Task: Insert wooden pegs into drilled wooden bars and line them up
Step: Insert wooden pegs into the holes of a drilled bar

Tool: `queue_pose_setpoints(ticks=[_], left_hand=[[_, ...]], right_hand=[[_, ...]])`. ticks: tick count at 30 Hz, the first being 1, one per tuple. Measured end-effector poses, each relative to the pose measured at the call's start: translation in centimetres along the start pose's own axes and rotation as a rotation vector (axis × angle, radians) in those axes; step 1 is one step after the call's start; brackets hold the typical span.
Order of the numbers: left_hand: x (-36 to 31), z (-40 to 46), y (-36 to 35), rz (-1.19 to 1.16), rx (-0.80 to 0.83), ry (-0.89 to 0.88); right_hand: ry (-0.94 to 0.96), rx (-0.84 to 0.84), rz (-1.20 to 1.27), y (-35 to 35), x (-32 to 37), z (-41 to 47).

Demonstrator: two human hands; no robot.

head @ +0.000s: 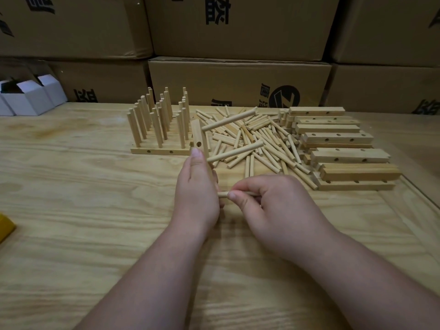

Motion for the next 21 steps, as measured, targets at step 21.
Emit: queue_pose_setpoints(ticks=[21], left_hand=[[0.5, 0.0, -0.2, -0.016, 0.050, 0.089]], right_hand=[[-0.091, 0.058, 0.107, -0.6, -1.1, -0.2]])
Point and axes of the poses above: each hand's wrist, its own z-axis towards the middle knuckle, its own y-axis out of the back of the hand, x = y × z, the point moved 8 cm from there along z, towards the middle knuckle, and after that the axes turned 6 degrees about -z, right-handed, at the moved point
